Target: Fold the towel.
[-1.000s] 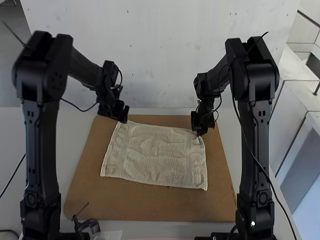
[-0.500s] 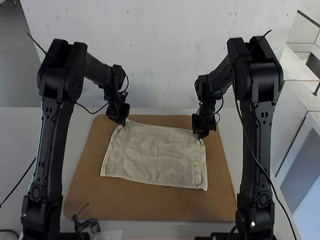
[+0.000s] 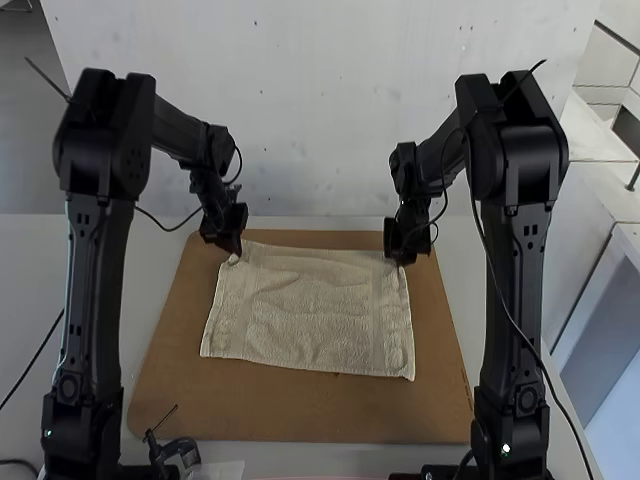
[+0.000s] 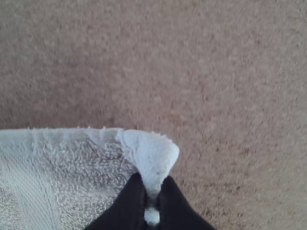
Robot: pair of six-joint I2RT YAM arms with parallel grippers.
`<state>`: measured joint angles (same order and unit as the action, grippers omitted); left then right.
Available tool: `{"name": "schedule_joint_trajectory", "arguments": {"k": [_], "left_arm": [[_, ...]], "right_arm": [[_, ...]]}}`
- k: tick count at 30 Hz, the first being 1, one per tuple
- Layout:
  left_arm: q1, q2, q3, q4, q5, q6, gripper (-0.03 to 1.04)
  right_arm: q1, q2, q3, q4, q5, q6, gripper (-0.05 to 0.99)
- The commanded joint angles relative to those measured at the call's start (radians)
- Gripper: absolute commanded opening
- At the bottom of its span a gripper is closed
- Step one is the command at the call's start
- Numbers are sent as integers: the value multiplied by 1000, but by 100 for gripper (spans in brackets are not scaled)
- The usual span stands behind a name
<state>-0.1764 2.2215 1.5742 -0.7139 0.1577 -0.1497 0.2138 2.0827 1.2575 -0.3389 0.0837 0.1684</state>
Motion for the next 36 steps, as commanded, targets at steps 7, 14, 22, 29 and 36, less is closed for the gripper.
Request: {"name": "schedule_joint_trajectory", "arguments": {"k": [7,14,22,29,36], "left_arm": [[28,-235,-6,42,2,-110,2],[22,-273,-3,47,6,-110,2],[29,-273,-95,62,11,-102,2],[31,-293,-161,79,11,-91,2],[9,-352,-253,80,19,-90,2]], "right_arm": [[4,-138,125,37,62,79,1],[-2,-184,115,74,57,77,1],[13,-181,62,77,59,69,1],[12,-190,8,70,59,52,1],[27,-231,-55,23,57,29,1]]}}
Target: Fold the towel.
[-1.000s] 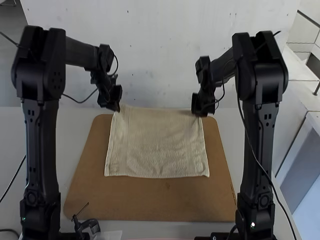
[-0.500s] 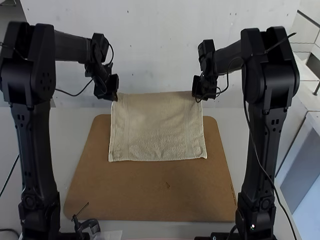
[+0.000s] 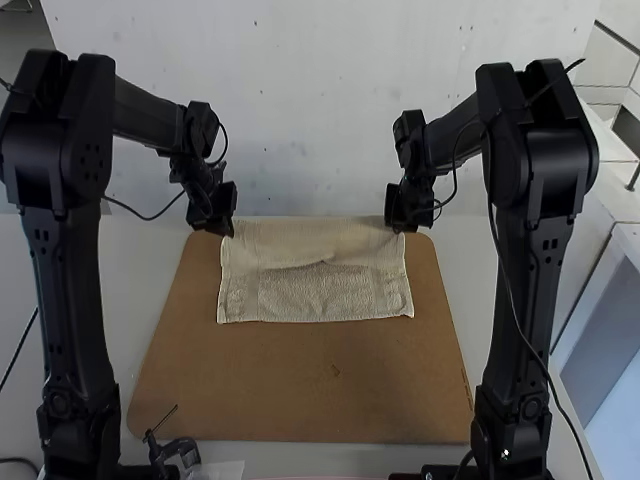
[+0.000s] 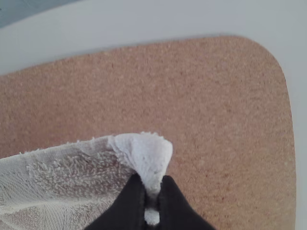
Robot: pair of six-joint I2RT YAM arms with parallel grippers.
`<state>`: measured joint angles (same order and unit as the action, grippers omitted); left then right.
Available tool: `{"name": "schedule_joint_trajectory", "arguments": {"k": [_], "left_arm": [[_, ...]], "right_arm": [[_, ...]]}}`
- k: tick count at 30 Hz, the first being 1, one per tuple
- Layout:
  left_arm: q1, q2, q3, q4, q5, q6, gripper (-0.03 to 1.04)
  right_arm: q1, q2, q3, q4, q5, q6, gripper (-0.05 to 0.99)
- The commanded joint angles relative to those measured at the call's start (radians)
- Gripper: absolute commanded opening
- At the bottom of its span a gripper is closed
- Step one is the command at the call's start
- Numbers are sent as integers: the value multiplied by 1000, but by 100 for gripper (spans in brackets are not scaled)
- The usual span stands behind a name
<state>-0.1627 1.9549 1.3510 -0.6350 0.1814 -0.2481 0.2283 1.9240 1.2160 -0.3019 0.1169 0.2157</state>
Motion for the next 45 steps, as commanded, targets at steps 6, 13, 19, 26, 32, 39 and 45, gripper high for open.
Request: {"name": "schedule_joint_trajectory", "arguments": {"k": [6,13,19,26,32,39,45], "left_arm": [[-21,-129,-93,1,-3,21,2],[-31,-205,-174,3,0,29,2],[-29,-234,-217,3,6,30,2],[-37,-260,-273,17,7,30,2],[-52,-323,-314,12,6,30,2],[-66,-384,-360,8,6,30,2],[-81,-425,-417,6,6,26,2]], "right_arm": [[28,-103,-53,-45,24,-45,1],[36,-171,-125,-57,23,-67,1],[31,-198,-165,-55,21,-67,1],[29,-246,-222,-55,21,-72,1],[26,-281,-276,-55,21,-76,1],[29,-335,-329,-55,20,-82,1],[29,-387,-369,-65,20,-88,1]]}}
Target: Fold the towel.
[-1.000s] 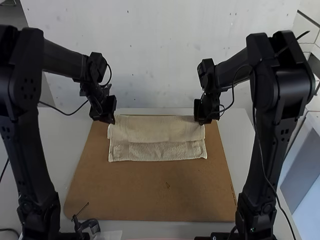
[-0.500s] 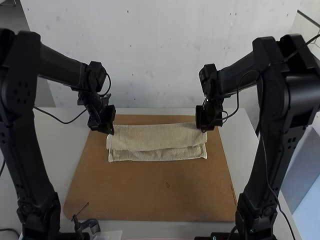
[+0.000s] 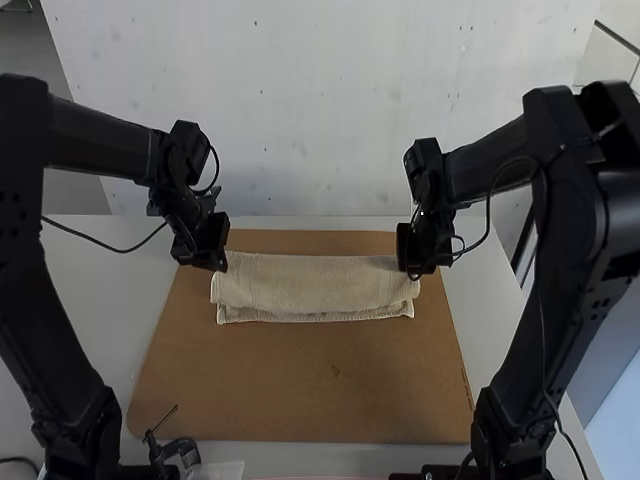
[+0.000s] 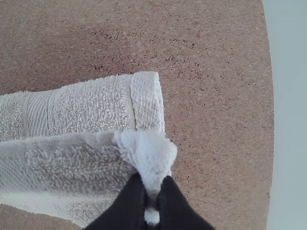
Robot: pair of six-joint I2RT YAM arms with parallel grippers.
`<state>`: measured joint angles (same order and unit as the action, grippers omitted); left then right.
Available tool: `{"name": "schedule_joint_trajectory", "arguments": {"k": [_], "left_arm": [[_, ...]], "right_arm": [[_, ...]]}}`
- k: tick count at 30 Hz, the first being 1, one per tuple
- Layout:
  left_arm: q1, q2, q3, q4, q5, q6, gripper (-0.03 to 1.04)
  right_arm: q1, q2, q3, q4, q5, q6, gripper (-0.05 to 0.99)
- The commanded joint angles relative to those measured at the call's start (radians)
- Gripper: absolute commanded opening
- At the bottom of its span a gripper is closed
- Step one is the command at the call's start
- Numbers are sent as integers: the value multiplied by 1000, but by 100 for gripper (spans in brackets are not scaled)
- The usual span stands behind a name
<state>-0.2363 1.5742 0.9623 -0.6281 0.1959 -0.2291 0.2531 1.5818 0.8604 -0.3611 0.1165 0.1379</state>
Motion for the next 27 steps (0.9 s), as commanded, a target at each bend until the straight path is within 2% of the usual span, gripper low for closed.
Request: {"name": "schedule_joint_trajectory", "arguments": {"k": [1,7,12,14,20,27], "left_arm": [[-9,-49,-37,-1,-9,7,2],[-9,-45,-63,10,-13,8,2],[26,20,-54,73,-15,22,2],[43,52,-45,107,-16,42,2],[88,185,18,143,-15,57,2],[94,287,105,179,-15,60,2]], "right_arm": [[6,-51,-20,-6,20,-11,1],[14,-49,-32,2,22,-9,1],[17,4,-20,45,26,-3,1],[15,37,-6,57,26,-1,1],[14,122,54,73,28,6,1],[6,218,123,86,29,6,1]]}}
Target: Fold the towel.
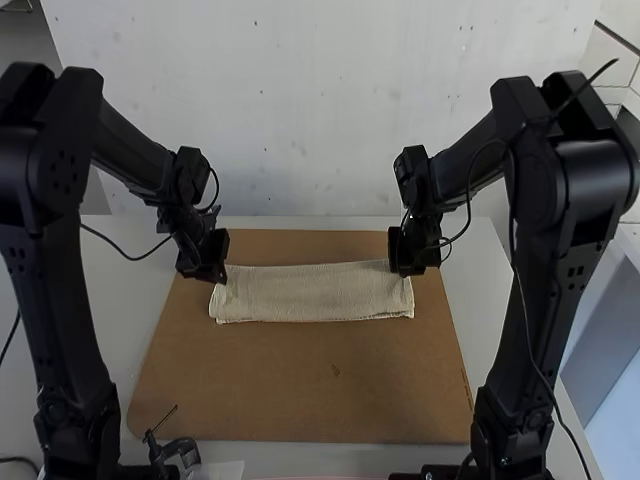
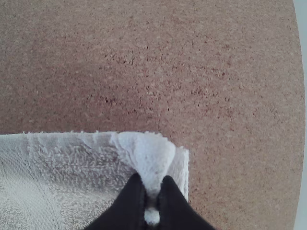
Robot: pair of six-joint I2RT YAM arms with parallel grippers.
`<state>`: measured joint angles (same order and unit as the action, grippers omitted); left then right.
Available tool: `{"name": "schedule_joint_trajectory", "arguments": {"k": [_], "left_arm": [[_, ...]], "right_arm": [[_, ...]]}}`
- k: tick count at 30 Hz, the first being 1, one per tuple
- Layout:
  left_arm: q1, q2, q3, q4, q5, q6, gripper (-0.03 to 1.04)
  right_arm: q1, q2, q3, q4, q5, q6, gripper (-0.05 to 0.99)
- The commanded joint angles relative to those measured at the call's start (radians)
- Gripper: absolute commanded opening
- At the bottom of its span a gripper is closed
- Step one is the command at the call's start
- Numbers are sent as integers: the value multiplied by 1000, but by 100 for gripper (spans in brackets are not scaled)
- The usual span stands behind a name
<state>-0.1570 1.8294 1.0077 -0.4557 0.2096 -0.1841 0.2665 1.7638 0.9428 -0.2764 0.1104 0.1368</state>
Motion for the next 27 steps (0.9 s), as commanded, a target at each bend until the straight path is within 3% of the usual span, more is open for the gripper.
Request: {"name": "schedule_joint_trajectory", "arguments": {"k": [1,14,15,16,17,18,19,20,21,27], "left_arm": [[14,44,69,6,-29,15,2],[-1,107,92,2,-32,11,2],[-1,107,92,2,-32,9,2],[4,107,91,3,-30,8,2],[10,107,91,3,-26,5,11],[20,100,91,3,-15,5,33],[27,90,91,5,-13,3,58],[34,76,89,5,-12,2,90],[40,48,88,6,-12,2,103],[97,-125,78,9,5,-2,101]], "right_arm": [[-9,49,48,5,34,7,1],[-13,134,79,25,35,11,1],[-16,134,73,42,35,15,3],[-18,128,63,60,34,17,14],[-19,120,59,68,29,17,34],[-24,103,54,68,21,18,57],[-30,95,51,66,9,21,72],[-32,79,50,62,-5,27,86],[-33,66,48,57,-15,32,94],[-42,-32,25,23,-86,86,96]]}}
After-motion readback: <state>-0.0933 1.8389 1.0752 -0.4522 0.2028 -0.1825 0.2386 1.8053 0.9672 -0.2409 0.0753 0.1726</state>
